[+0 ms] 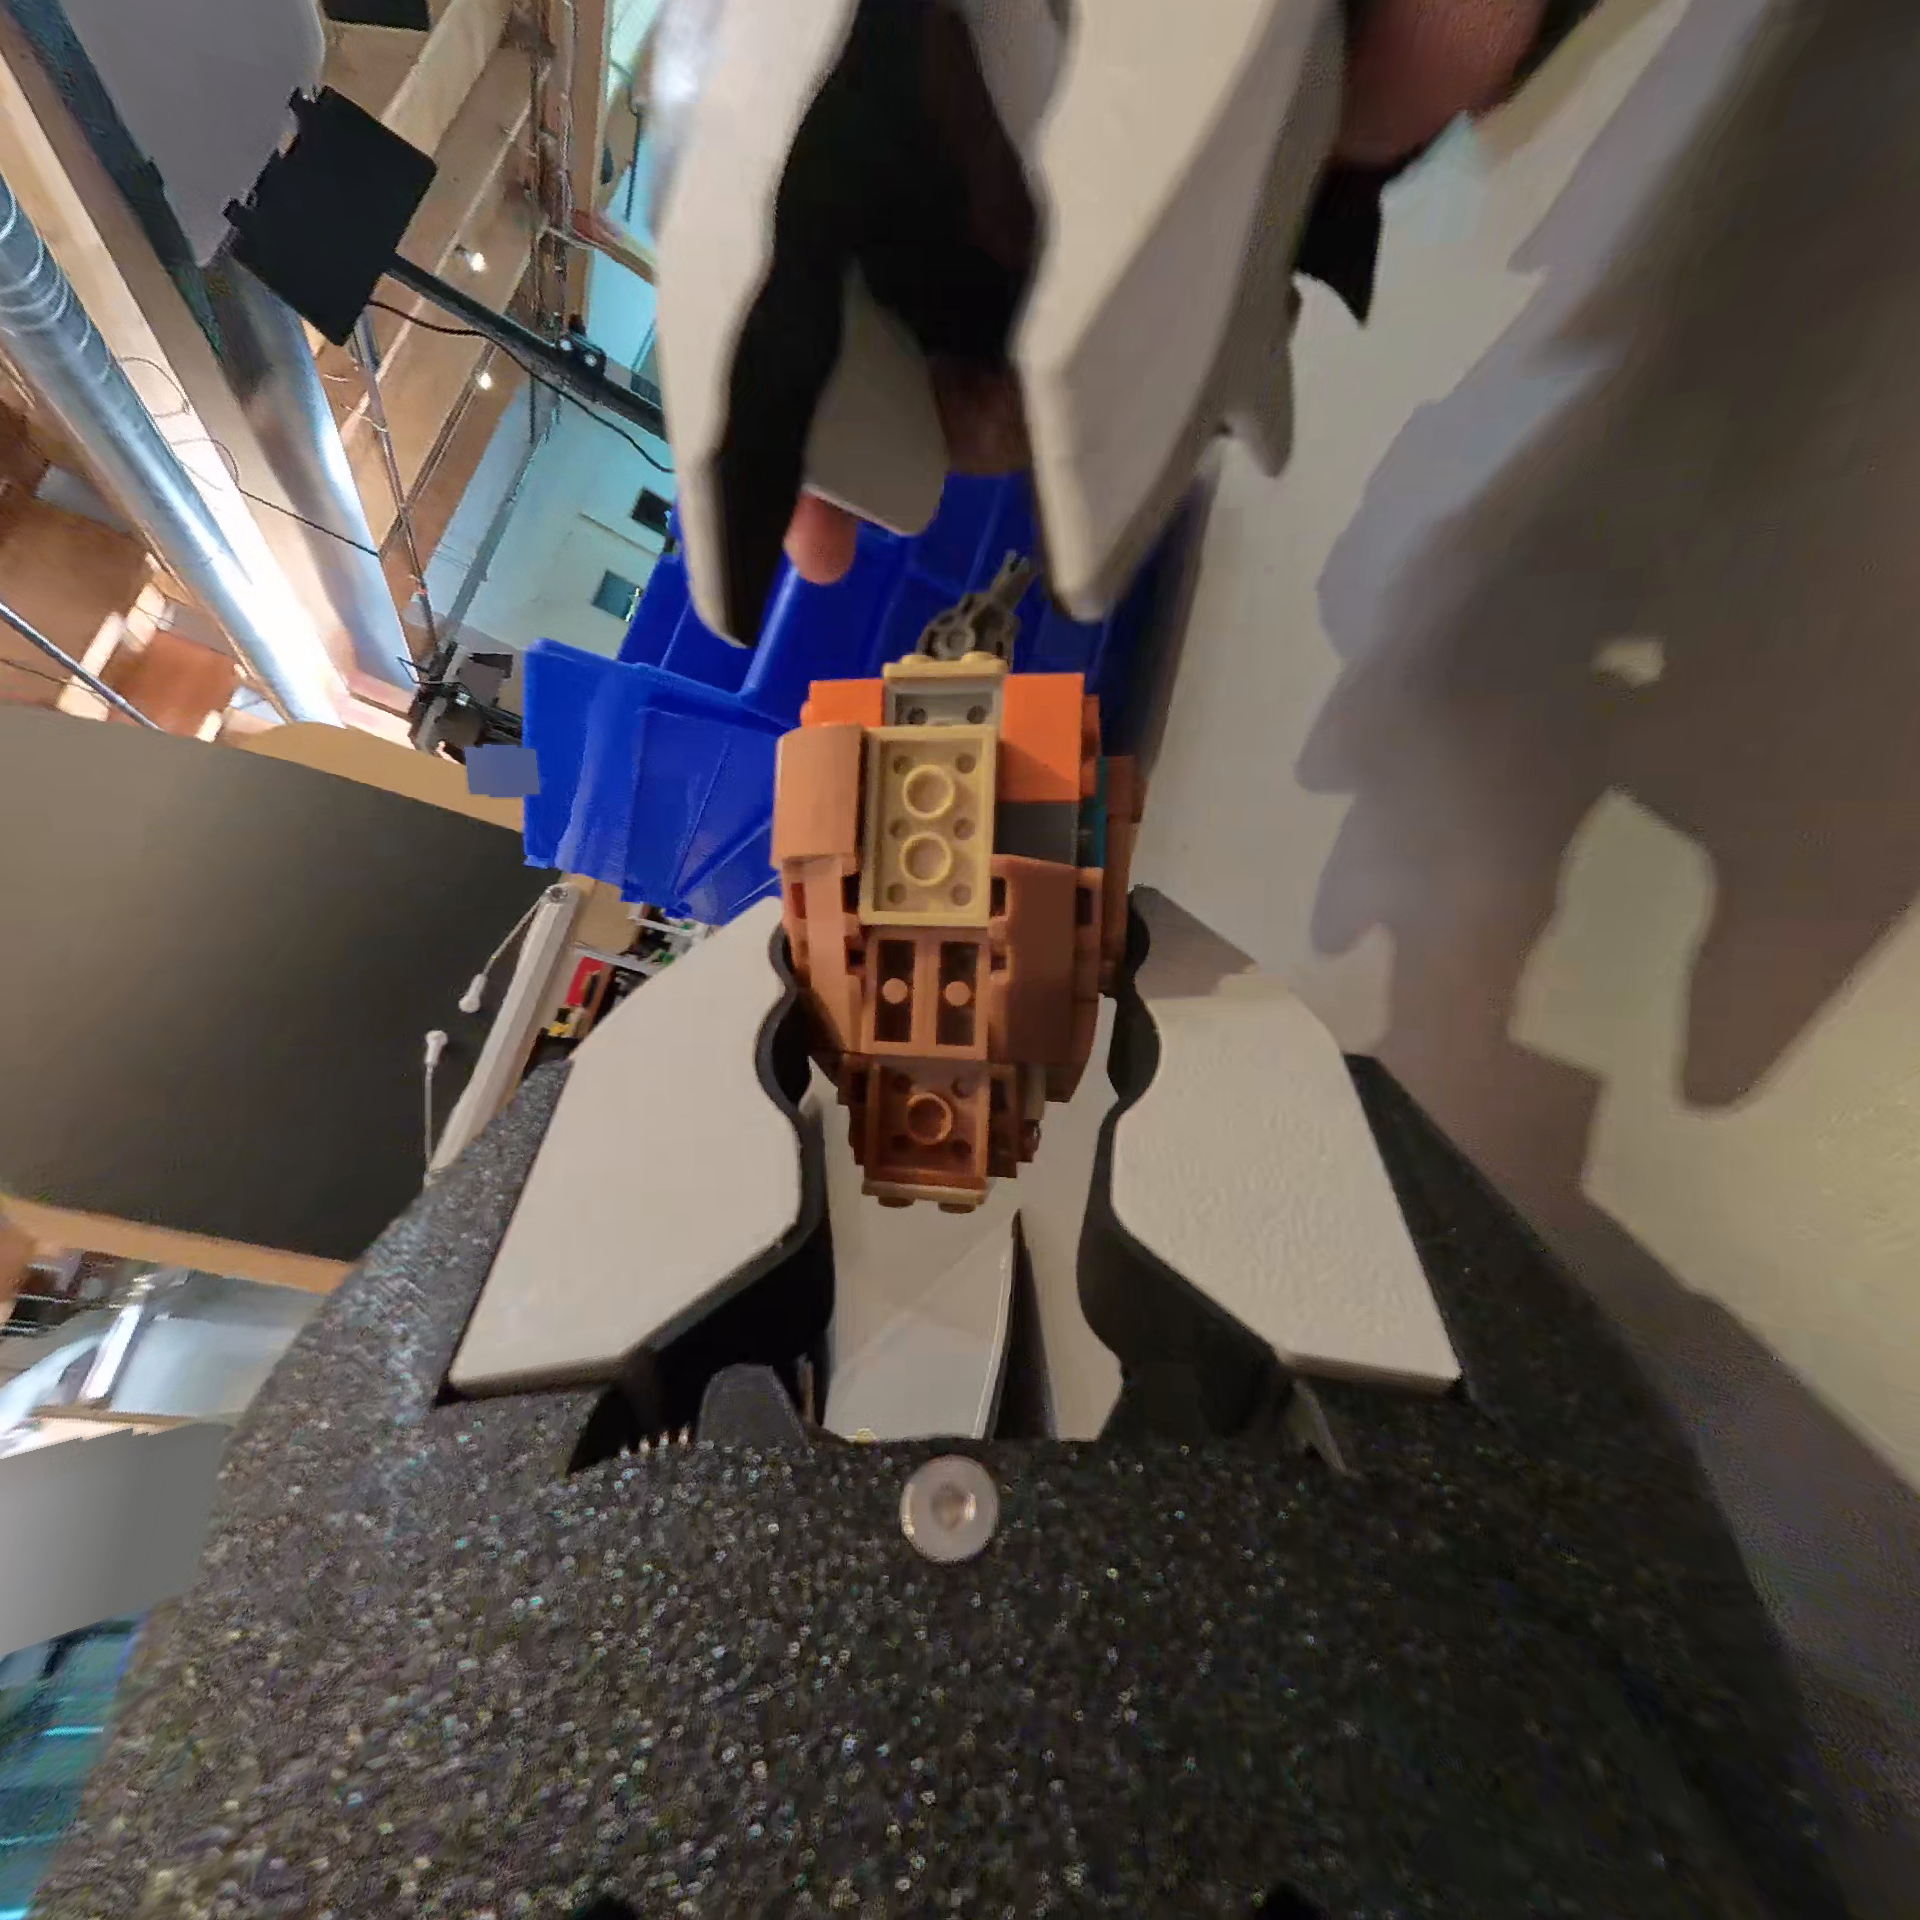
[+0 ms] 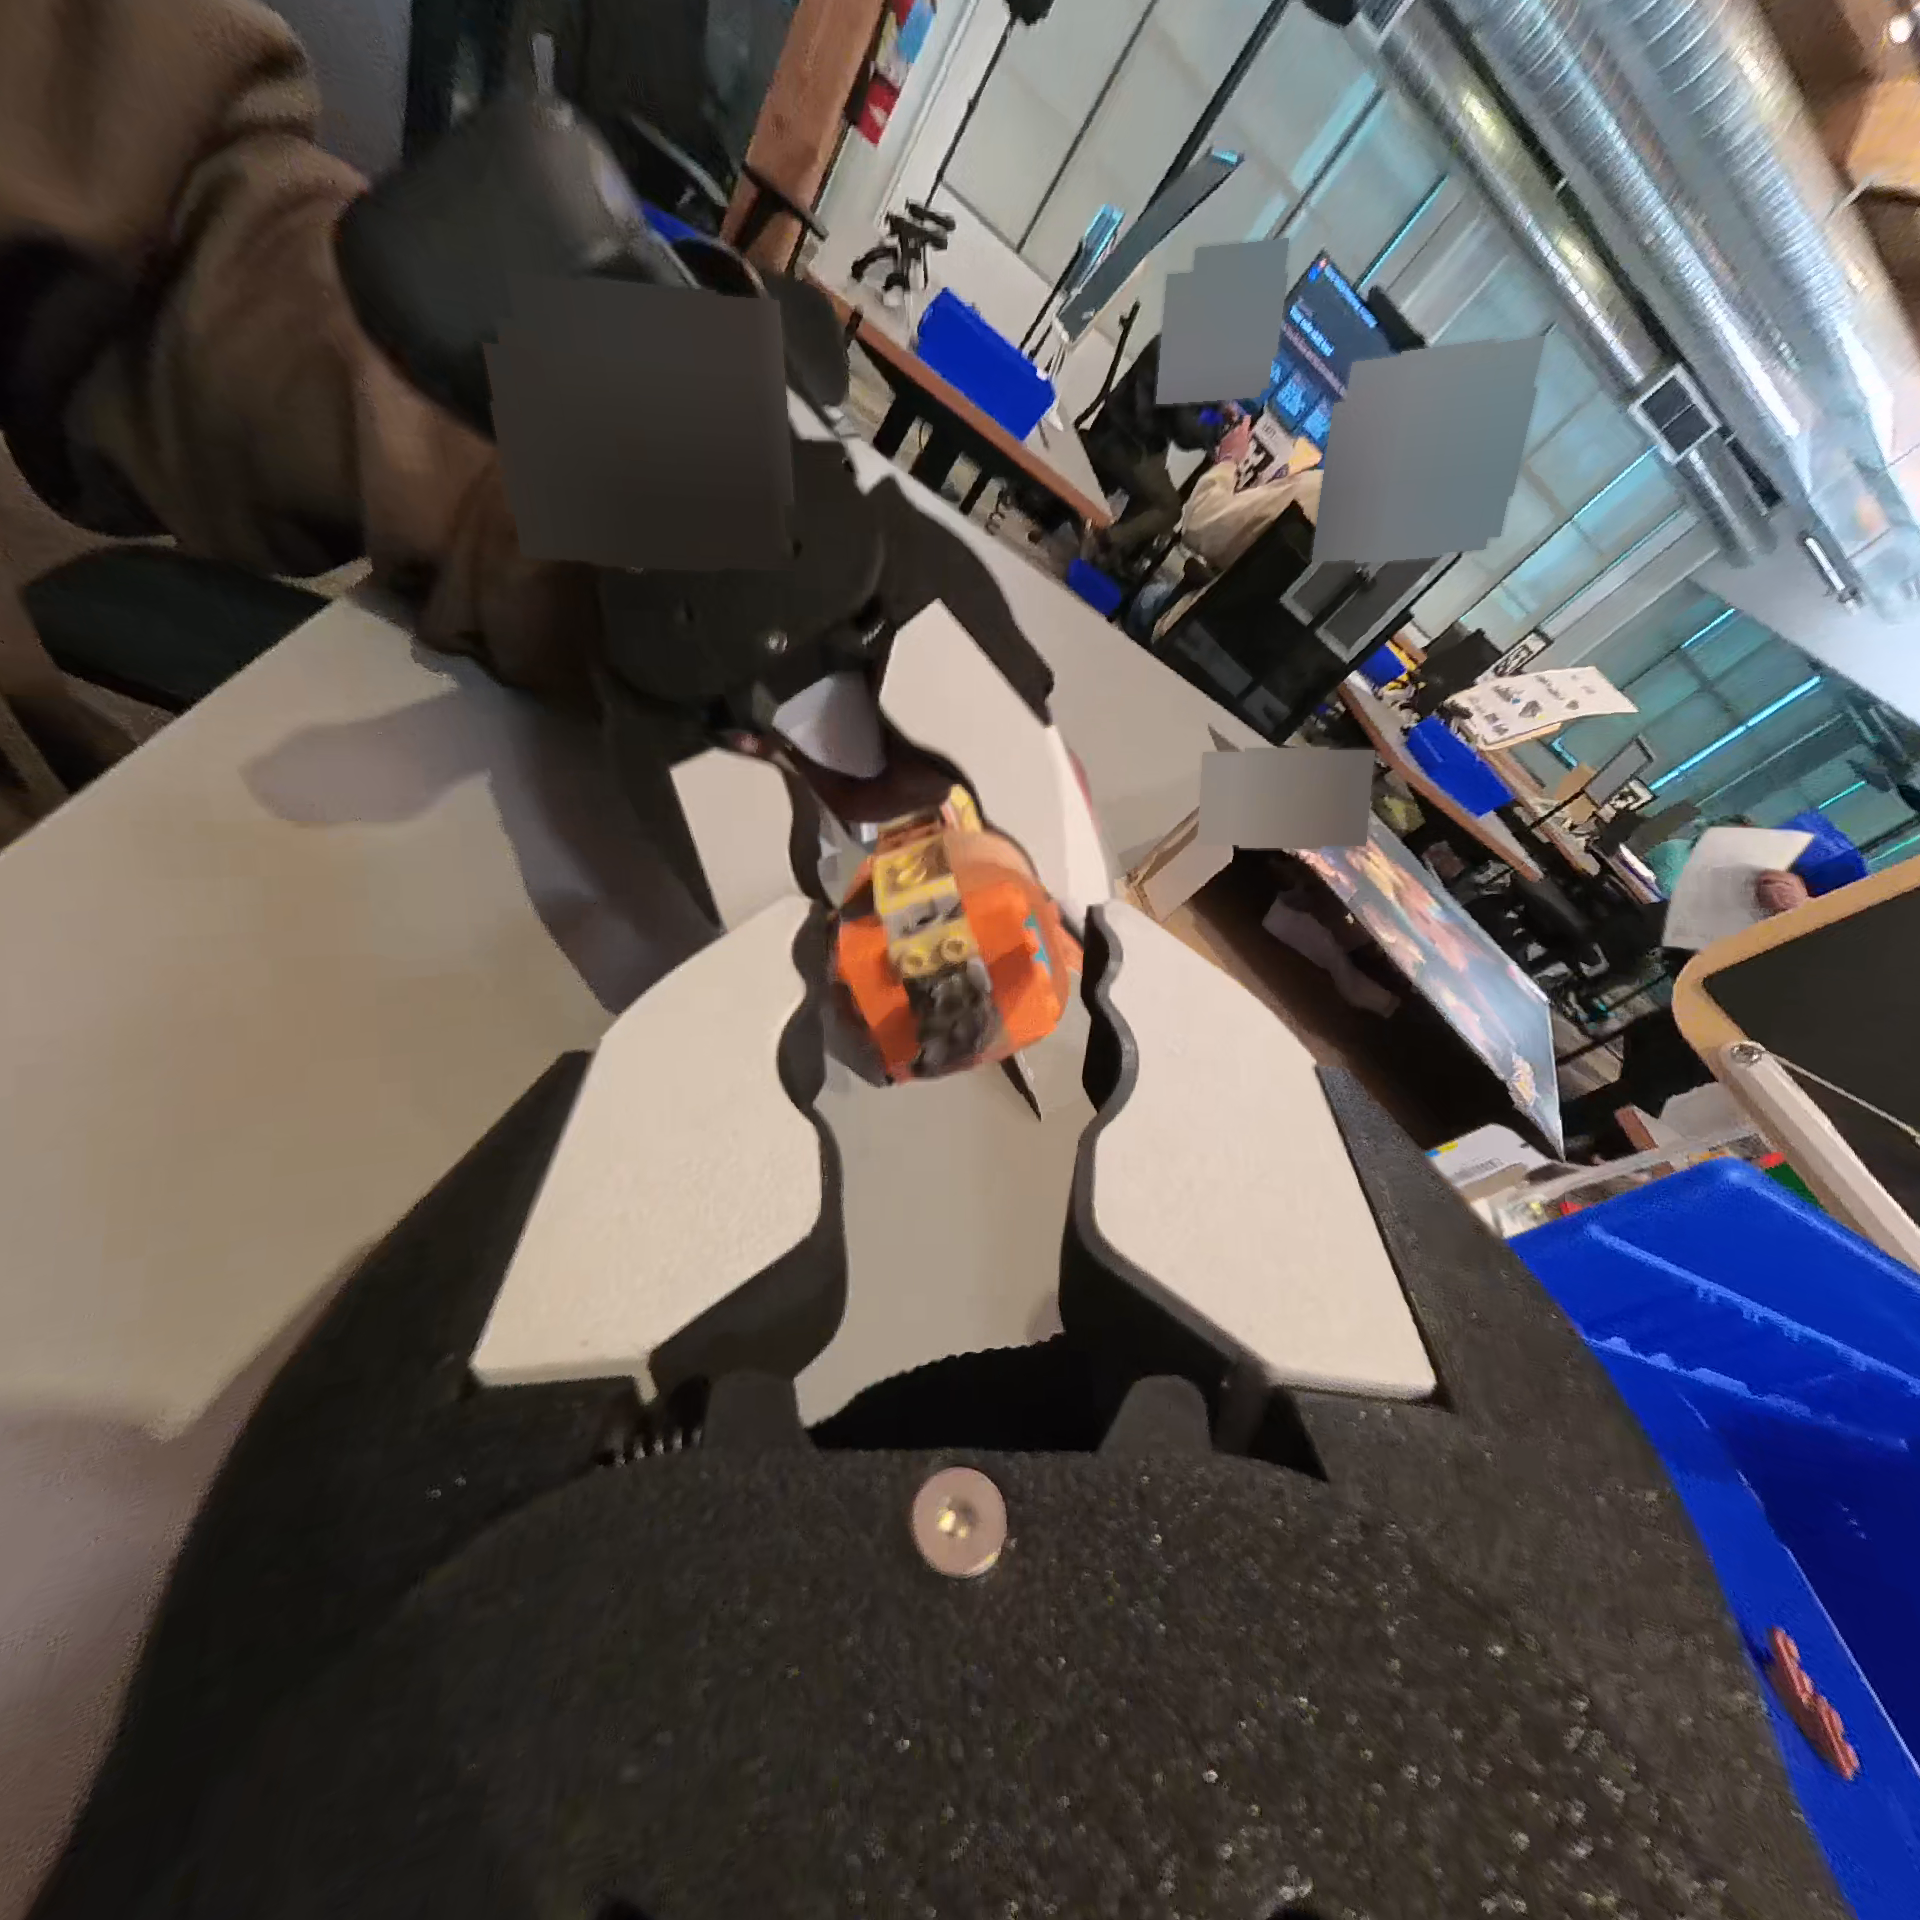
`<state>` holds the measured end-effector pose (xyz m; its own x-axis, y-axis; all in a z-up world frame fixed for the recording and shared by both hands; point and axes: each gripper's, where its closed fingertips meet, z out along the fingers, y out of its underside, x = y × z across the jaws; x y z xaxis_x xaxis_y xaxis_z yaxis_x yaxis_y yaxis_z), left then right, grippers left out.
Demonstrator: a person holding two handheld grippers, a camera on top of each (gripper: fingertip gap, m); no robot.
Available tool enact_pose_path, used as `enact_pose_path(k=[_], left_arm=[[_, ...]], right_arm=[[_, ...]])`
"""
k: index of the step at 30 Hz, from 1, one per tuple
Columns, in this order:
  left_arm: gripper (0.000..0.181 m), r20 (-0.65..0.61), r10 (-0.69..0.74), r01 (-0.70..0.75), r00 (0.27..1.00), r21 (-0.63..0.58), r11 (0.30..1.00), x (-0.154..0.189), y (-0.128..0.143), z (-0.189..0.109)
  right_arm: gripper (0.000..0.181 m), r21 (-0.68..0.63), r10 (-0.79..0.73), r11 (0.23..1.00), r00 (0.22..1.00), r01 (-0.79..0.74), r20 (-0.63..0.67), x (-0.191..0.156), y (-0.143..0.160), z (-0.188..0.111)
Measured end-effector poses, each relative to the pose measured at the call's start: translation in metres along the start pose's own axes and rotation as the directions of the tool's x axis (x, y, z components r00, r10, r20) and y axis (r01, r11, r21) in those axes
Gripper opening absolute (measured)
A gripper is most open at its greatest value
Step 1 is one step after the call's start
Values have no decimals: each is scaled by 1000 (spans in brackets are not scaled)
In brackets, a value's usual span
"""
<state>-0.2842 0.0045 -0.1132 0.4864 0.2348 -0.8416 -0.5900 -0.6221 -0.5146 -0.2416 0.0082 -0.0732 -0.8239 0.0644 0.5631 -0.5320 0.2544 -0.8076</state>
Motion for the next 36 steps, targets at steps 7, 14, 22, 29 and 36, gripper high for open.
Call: enact_pose_path(k=[7, 14, 22, 29, 36], left_arm=[[56, -20, 145, -145, 989, -29, 989, 18, -3, 6], [56, -15, 222, -222, 975, -40, 974, 22, -4, 7], [56, -16, 310, -311, 950, -74, 948, 26, 0, 8], [56, -8, 332, -332, 943, -74, 940, 26, -1, 8], [56, 5, 387, -385, 922, -84, 919, 26, -2, 8]], right_arm=[[43, -119, -86, 989, 996, 84, -10, -9, 14, 12], [31, -150, -37, 988, 998, 44, 51, -19, 20, 16], [23, -173, 55, 984, 994, -38, 95, -22, 25, 16], [22, -114, 119, 988, 985, -105, 122, -21, 23, 13], [21, -84, 238, 970, 954, -226, 181, -23, 21, 10]])
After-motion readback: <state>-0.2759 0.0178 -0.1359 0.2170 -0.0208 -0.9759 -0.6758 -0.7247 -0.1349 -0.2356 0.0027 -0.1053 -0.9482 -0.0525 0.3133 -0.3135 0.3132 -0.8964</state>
